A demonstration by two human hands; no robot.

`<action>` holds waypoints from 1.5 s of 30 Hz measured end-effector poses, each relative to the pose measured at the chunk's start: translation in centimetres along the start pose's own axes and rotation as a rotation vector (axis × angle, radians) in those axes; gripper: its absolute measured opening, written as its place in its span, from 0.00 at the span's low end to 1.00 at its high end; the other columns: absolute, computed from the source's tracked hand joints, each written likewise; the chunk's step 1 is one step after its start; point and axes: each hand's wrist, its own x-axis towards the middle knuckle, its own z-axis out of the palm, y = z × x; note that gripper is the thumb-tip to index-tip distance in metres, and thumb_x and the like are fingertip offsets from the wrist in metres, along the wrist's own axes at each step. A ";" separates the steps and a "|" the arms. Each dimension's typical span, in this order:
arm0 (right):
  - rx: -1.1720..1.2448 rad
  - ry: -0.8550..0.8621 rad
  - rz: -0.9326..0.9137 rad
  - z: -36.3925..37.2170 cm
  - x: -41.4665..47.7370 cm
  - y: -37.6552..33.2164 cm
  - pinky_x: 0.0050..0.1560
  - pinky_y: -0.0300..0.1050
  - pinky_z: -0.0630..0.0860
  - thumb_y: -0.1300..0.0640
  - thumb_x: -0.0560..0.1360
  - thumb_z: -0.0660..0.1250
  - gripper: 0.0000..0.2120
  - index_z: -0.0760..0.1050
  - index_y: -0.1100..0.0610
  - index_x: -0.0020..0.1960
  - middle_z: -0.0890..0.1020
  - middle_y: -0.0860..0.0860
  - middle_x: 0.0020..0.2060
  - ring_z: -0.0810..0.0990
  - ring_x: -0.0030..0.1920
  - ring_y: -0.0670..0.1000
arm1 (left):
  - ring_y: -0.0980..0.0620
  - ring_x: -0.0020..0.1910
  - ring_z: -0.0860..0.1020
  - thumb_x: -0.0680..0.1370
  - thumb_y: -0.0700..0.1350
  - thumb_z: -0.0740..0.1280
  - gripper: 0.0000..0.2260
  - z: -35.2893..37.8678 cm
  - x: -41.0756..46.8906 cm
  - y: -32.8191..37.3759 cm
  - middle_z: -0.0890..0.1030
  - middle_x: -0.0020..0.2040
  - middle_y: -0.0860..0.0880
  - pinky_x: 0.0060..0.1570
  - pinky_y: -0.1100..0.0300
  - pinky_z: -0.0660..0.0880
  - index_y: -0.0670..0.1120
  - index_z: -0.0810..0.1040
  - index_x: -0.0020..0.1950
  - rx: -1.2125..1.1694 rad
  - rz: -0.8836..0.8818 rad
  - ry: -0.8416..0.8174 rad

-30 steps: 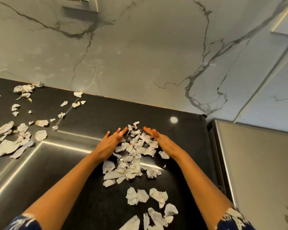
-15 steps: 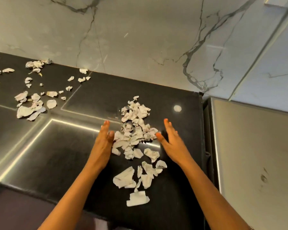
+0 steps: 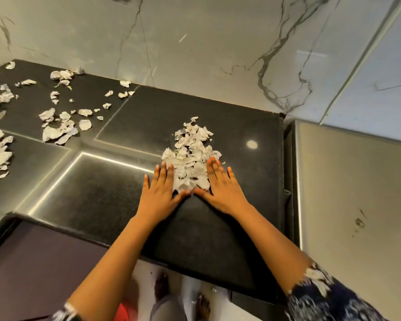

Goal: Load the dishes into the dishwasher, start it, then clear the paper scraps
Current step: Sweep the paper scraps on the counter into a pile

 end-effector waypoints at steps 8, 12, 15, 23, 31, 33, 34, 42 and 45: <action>0.358 0.249 0.209 -1.8 0.7 1.9 0.74 0.53 0.40 0.36 0.77 0.48 0.39 0.38 0.57 0.76 0.41 0.53 0.76 0.40 0.76 0.52 | 0.50 0.78 0.48 0.73 0.69 0.49 0.41 -1.5 0.8 -2.4 0.50 0.79 0.46 0.74 0.44 0.46 0.45 0.49 0.78 -0.235 -0.222 0.250; 0.164 0.162 0.473 -0.2 -0.4 1.3 0.74 0.56 0.39 0.35 0.77 0.43 0.39 0.38 0.61 0.76 0.43 0.57 0.76 0.40 0.76 0.54 | 0.47 0.78 0.46 0.78 0.66 0.46 0.37 -0.7 0.5 -2.6 0.49 0.79 0.45 0.74 0.44 0.45 0.43 0.49 0.78 -0.117 -0.343 0.207; 0.166 0.086 0.336 -0.5 2.7 -0.2 0.73 0.55 0.36 0.34 0.77 0.40 0.39 0.37 0.60 0.76 0.41 0.55 0.76 0.38 0.76 0.52 | 0.50 0.78 0.44 0.79 0.65 0.45 0.35 -1.3 4.1 -1.1 0.47 0.79 0.47 0.74 0.45 0.41 0.44 0.48 0.79 -0.176 -0.267 0.153; 0.487 0.046 0.286 -6.3 14.4 4.3 0.74 0.56 0.38 0.40 0.80 0.42 0.30 0.46 0.55 0.77 0.49 0.52 0.77 0.45 0.76 0.50 | 0.48 0.77 0.50 0.80 0.63 0.47 0.30 -3.6 12.1 -3.8 0.56 0.78 0.47 0.74 0.46 0.45 0.47 0.56 0.77 -0.329 -0.171 0.218; 0.330 0.252 0.095 -7.2 18.4 -1.9 0.73 0.60 0.51 0.43 0.79 0.55 0.29 0.56 0.54 0.75 0.58 0.54 0.75 0.55 0.75 0.54 | 0.48 0.75 0.59 0.78 0.60 0.60 0.29 -9.2 6.2 -13.9 0.64 0.75 0.47 0.74 0.45 0.54 0.46 0.63 0.75 -0.635 -0.209 0.370; 0.260 0.241 -0.055 -6.4 19.7 -6.6 0.73 0.59 0.54 0.46 0.78 0.60 0.29 0.57 0.55 0.75 0.60 0.55 0.74 0.55 0.75 0.55 | 0.44 0.71 0.67 0.73 0.63 0.61 0.33 -10.2 2.3 -21.3 0.70 0.70 0.42 0.71 0.45 0.61 0.43 0.70 0.71 -0.537 -0.385 0.547; 0.226 0.223 -0.134 -5.9 20.5 -9.5 0.73 0.59 0.54 0.47 0.78 0.61 0.29 0.58 0.54 0.75 0.60 0.54 0.74 0.55 0.75 0.54 | 0.42 0.69 0.69 0.72 0.62 0.61 0.32 -10.7 0.1 -25.0 0.72 0.69 0.40 0.70 0.44 0.63 0.42 0.71 0.69 -0.484 -0.502 0.615; 0.040 0.061 -0.606 1.5 25.4 -32.5 0.73 0.57 0.44 0.45 0.78 0.58 0.28 0.56 0.50 0.75 0.55 0.49 0.76 0.51 0.76 0.49 | 0.38 0.74 0.59 0.79 0.56 0.61 0.27 -12.6 -12.7 -45.4 0.62 0.74 0.37 0.71 0.42 0.55 0.43 0.64 0.74 -0.329 -1.233 0.643; -0.120 0.032 -0.715 2.8 28.7 -37.0 0.72 0.62 0.43 0.42 0.79 0.50 0.26 0.54 0.48 0.76 0.53 0.48 0.76 0.51 0.76 0.51 | 0.39 0.76 0.53 0.80 0.60 0.53 0.28 -11.1 -9.6 -46.2 0.57 0.77 0.39 0.73 0.43 0.50 0.46 0.60 0.76 -0.307 -1.156 0.451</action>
